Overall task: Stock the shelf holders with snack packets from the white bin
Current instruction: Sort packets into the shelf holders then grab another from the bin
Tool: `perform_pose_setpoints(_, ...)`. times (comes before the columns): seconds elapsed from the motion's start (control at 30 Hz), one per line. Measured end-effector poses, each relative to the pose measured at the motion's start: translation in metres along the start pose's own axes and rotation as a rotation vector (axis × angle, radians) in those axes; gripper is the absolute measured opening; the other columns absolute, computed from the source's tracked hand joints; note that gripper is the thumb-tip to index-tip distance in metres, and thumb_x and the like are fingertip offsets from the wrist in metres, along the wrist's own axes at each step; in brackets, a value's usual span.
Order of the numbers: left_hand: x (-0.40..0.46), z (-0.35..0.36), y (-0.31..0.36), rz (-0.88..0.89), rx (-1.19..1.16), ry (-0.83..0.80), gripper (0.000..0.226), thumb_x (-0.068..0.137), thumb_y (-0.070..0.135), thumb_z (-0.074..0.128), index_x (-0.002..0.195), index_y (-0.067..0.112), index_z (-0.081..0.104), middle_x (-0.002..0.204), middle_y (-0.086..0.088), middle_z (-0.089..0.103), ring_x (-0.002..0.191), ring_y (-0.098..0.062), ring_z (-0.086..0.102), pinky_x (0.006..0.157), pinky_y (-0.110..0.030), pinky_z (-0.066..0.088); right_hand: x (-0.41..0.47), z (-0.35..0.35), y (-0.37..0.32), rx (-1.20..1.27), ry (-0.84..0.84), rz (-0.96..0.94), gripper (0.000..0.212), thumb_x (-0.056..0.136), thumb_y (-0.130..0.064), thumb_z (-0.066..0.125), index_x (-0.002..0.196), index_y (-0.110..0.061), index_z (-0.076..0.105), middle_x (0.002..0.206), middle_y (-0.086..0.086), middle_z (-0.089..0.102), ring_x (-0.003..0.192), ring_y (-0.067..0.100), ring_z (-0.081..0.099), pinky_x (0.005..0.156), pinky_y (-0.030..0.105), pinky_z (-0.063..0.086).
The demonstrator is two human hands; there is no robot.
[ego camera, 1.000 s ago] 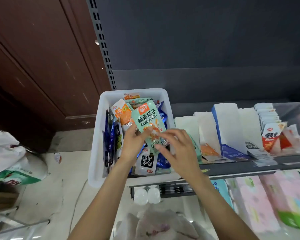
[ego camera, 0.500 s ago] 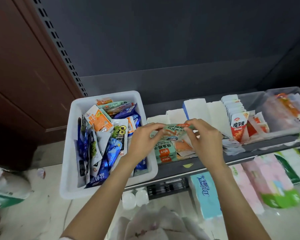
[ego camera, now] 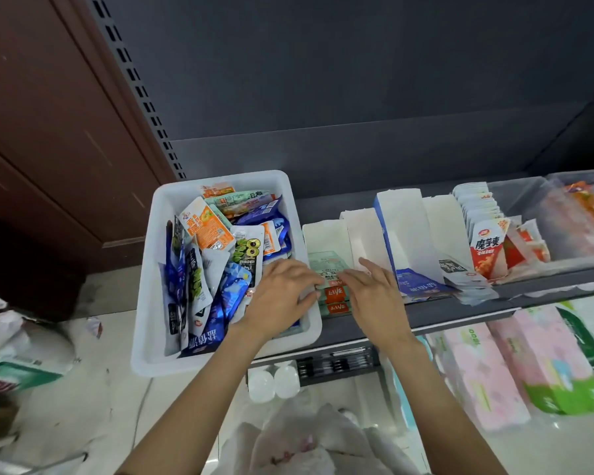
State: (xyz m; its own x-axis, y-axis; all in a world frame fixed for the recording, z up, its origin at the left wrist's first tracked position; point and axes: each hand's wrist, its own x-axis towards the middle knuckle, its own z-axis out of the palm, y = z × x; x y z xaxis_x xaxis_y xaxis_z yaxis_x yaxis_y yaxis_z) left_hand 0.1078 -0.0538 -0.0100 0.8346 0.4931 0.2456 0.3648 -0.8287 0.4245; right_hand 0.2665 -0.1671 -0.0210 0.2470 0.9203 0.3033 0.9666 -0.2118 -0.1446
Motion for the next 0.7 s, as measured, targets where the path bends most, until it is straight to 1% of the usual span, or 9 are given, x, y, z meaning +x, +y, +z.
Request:
perform_pose_setpoints(0.1, -0.005, -0.005, 0.001, -0.027, -0.003, -0.048, 0.034, 0.091, 0.034, 0.056, 0.124, 0.027, 0.06, 0.126, 0.008, 0.059, 0.124, -0.015, 0.043, 0.107, -0.034, 0.027, 0.002, -0.002, -0.006, -0.018, -0.009, -0.005, 0.037, 0.07, -0.006, 0.076, 0.106, -0.01, 0.07, 0.108, 0.007, 0.07, 0.114, 0.032, 0.059, 0.089, 0.047, 0.049)
perform_pose_setpoints(0.17, -0.01, -0.016, 0.001, -0.062, -0.042, 0.049, 0.034, 0.09, 0.033, 0.053, 0.122, 0.026, 0.06, 0.123, 0.008, 0.061, 0.12, -0.014, 0.047, 0.104, -0.032, 0.031, 0.006, -0.013, -0.019, 0.087, 0.053, 0.011, 0.035, 0.076, -0.003, 0.069, 0.109, -0.011, 0.068, 0.11, 0.007, 0.069, 0.113, 0.031, 0.058, 0.09, 0.046, 0.047)
perform_pose_setpoints(0.27, -0.029, -0.036, -0.009, -0.214, -0.063, 0.278, 0.033, 0.087, 0.033, 0.046, 0.111, 0.022, 0.066, 0.108, 0.003, 0.067, 0.102, -0.017, 0.058, 0.09, -0.032, 0.044, 0.018, -0.032, -0.052, 0.286, 0.113, -0.036, 0.032, 0.081, -0.001, 0.059, 0.11, -0.013, 0.067, 0.104, 0.005, 0.069, 0.101, 0.026, 0.06, 0.084, 0.038, 0.05)
perform_pose_setpoints(0.33, -0.048, -0.048, -0.024, -0.364, -0.007, 0.407, 0.031, 0.086, 0.031, 0.048, 0.107, 0.02, 0.067, 0.103, 0.001, 0.068, 0.094, -0.019, 0.059, 0.081, -0.031, 0.046, 0.029, -0.036, -0.079, 0.445, 0.028, -0.078, 0.03, 0.086, -0.006, 0.057, 0.111, -0.018, 0.067, 0.101, 0.001, 0.069, 0.09, 0.02, 0.062, 0.076, 0.033, 0.052)
perform_pose_setpoints(0.4, -0.069, -0.055, -0.042, -0.5, 0.073, 0.469, 0.024, 0.084, 0.024, 0.058, 0.107, 0.018, 0.066, 0.101, -0.002, 0.066, 0.09, -0.023, 0.058, 0.076, -0.032, 0.047, 0.04, -0.025, -0.107, 0.617, -0.11, -0.081, 0.027, 0.089, -0.011, 0.058, 0.113, -0.018, 0.067, 0.098, -0.001, 0.07, 0.082, 0.014, 0.064, 0.072, 0.031, 0.054)
perform_pose_setpoints(0.47, -0.085, -0.06, -0.057, -0.623, 0.115, 0.44, 0.031, 0.08, 0.016, 0.068, 0.111, 0.015, 0.064, 0.104, -0.006, 0.065, 0.092, -0.029, 0.057, 0.074, -0.035, 0.048, 0.052, -0.004, -0.134, 0.688, -0.249, -0.031, 0.025, 0.09, -0.016, 0.059, 0.114, -0.016, 0.067, 0.094, 0.0, 0.072, 0.079, 0.011, 0.065, 0.074, 0.032, 0.055)
perform_pose_setpoints(0.53, -0.097, -0.063, -0.066, -0.685, 0.153, 0.358, 0.041, 0.075, 0.015, 0.073, 0.115, 0.01, 0.062, 0.106, -0.012, 0.064, 0.093, -0.034, 0.056, 0.075, -0.039, 0.049, 0.066, 0.021, -0.16, 0.632, -0.378, 0.034, 0.029, 0.092, -0.025, 0.057, 0.118, -0.015, 0.063, 0.097, -0.001, 0.072, 0.087, 0.015, 0.066, 0.077, 0.034, 0.054)
perform_pose_setpoints(0.63, -0.108, -0.061, -0.074, -0.679, 0.244, 0.231, 0.049, 0.073, 0.02, 0.076, 0.117, 0.005, 0.061, 0.103, -0.015, 0.065, 0.092, -0.036, 0.058, 0.078, -0.041, 0.05, 0.083, 0.046, -0.188, 0.415, -0.501, 0.114, 0.042, 0.088, -0.047, 0.058, 0.114, -0.015, 0.06, 0.1, 0.001, 0.069, 0.094, 0.023, 0.063, 0.071, 0.032, 0.049)
perform_pose_setpoints(0.7, -0.111, -0.06, -0.077, -0.658, 0.271, 0.202, 0.05, 0.072, 0.02, 0.076, 0.117, 0.004, 0.062, 0.1, -0.016, 0.066, 0.09, -0.036, 0.059, 0.08, -0.041, 0.05, 0.087, 0.054, -0.199, 0.372, -0.524, 0.141, 0.04, 0.084, -0.049, 0.062, 0.104, -0.014, 0.058, 0.097, 0.003, 0.066, 0.091, 0.025, 0.062, 0.064, 0.031, 0.044)
